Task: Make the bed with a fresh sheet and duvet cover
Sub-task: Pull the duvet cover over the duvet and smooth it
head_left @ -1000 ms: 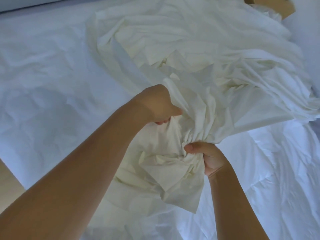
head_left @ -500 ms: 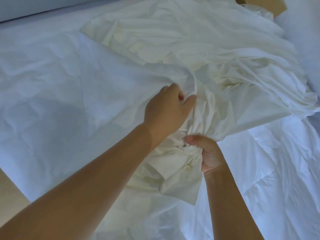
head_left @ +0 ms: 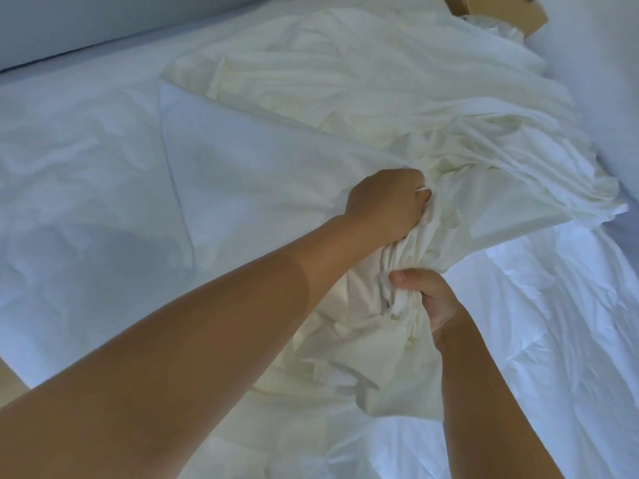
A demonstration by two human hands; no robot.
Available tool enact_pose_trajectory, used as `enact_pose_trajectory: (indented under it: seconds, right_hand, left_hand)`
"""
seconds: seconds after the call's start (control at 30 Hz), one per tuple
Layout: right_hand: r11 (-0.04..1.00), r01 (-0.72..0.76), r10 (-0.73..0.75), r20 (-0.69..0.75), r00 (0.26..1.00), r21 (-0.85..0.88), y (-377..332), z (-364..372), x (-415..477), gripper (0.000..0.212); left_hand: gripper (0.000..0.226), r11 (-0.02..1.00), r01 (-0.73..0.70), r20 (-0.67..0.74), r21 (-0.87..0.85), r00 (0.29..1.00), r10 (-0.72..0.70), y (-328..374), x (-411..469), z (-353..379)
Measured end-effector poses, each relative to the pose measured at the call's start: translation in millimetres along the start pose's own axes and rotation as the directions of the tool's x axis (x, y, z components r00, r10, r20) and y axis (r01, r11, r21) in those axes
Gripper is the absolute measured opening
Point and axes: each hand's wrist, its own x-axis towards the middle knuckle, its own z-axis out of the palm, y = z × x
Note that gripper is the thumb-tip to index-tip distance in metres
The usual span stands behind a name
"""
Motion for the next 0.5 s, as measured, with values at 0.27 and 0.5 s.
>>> enact_pose_trajectory:
  seconds: [0.27, 0.5]
  right_hand:
    - [0.999, 0.013, -0.012, 0.026, 1.000, -0.039, 10, -2, 2, 0.055]
    - [0.995, 0.013, -0.009, 0.036, 0.999, -0.103, 3, -9, 5, 0.067]
  left_hand:
    - [0.035, 0.995, 0.066, -0.190, 0.072, 0.980, -0.051, -35, -54, 2]
    - [0.028, 0.893, -0.378, 0.091, 0.243, 0.926, 0.367, -17, 3, -9]
